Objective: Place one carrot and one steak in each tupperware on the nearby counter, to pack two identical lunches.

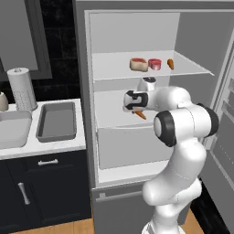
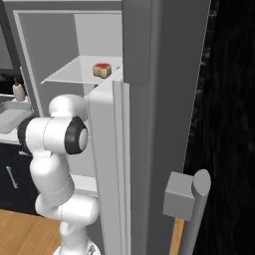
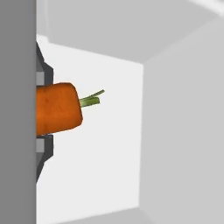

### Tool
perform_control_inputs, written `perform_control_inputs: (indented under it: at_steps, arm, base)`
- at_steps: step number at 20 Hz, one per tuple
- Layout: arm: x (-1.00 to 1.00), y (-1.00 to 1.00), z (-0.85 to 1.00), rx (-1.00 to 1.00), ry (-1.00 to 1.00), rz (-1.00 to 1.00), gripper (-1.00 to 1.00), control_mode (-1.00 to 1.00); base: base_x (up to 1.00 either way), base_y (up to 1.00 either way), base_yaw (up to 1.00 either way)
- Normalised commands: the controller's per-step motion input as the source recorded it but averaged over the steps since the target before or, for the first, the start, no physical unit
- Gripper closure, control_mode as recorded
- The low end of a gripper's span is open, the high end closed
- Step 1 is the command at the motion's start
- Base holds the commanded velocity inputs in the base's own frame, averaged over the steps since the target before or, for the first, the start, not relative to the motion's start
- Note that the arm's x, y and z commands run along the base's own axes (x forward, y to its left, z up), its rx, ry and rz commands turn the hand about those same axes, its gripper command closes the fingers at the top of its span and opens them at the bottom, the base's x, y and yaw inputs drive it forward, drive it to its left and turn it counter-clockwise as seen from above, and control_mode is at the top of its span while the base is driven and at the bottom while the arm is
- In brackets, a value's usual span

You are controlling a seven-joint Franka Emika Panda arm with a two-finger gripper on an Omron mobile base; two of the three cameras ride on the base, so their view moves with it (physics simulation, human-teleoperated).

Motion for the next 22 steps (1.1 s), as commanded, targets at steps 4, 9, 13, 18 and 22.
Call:
perform_control_inputs:
  at_steps: [4, 9, 13, 18, 22]
  arm:
    - [-0.63, 0.0, -0.42, 0.0, -0.01, 0.0, 1.0, -1.0]
    - [-0.84, -0.03, 0.01, 0.01, -0.02, -0.01, 1.0, -1.0]
    - [-0.96, -0.02, 0.86, 0.0, 0.0, -0.01, 1.0, -1.0]
    - [-0.88, 0.0, 1.0, 0.0, 0.0, 0.0, 1.0, -1.0]
    - [-0.87, -0.01, 0.93, 0.01, 0.0, -0.02, 1.0, -1.0]
  base:
    - [0.0, 0.0, 0.0]
    - [0.0, 0.0, 0.0]
    - [0.0, 0.0, 0.0]
    - [0.0, 0.0, 0.0]
    - [0.0, 0.0, 0.0]
